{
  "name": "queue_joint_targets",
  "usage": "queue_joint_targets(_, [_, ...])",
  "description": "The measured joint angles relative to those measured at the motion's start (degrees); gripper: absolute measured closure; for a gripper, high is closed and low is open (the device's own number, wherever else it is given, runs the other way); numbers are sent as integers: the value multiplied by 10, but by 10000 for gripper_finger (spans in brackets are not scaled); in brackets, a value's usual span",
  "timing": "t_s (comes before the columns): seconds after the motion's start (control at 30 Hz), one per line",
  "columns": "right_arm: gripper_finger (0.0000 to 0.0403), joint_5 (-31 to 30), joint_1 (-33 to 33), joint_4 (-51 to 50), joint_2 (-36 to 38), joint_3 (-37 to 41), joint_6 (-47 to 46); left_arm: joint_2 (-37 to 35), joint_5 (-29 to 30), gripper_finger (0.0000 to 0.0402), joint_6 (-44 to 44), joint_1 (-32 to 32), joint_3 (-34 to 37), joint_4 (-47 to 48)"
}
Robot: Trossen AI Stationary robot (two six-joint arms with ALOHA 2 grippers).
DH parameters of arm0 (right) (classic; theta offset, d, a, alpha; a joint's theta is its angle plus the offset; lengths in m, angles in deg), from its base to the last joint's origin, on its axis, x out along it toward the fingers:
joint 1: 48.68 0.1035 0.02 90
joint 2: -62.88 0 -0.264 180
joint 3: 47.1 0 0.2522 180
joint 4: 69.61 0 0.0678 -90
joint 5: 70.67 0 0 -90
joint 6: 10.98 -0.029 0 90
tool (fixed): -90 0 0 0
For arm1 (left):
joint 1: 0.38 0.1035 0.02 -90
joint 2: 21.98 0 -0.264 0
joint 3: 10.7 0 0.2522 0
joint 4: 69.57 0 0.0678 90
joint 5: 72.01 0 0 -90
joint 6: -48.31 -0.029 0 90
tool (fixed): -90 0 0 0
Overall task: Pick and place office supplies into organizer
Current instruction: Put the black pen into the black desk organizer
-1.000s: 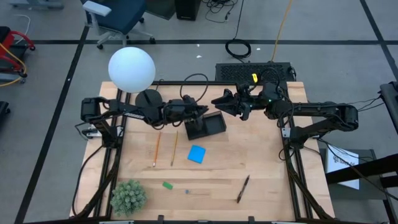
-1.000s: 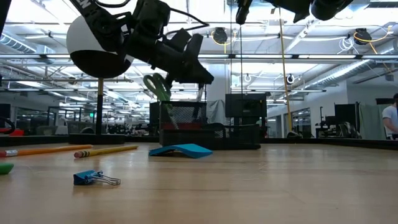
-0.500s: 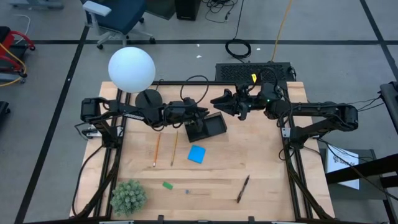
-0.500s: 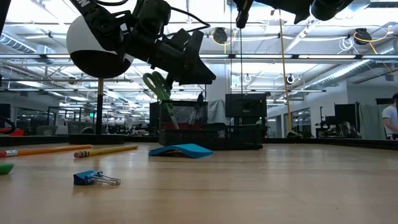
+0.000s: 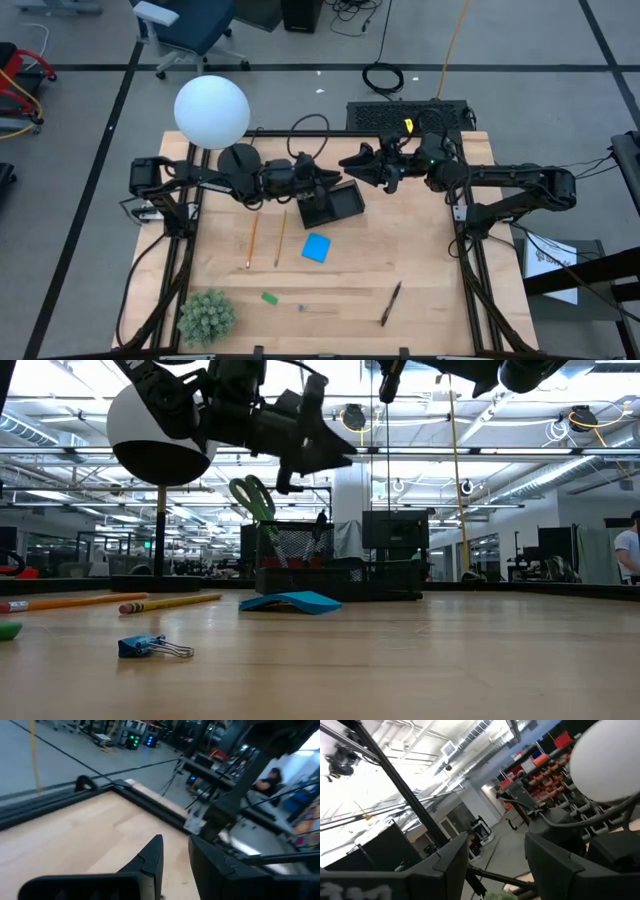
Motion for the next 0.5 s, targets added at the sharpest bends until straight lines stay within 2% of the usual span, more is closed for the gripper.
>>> queue_joint_targets(0.2, [220, 1, 3, 44, 0, 0, 1, -43, -34, 314, 12, -5, -1, 6])
queue_joint_targets(0.5, [220, 20, 7, 114, 0, 0, -1, -158, -27, 314, 10, -23, -1, 68])
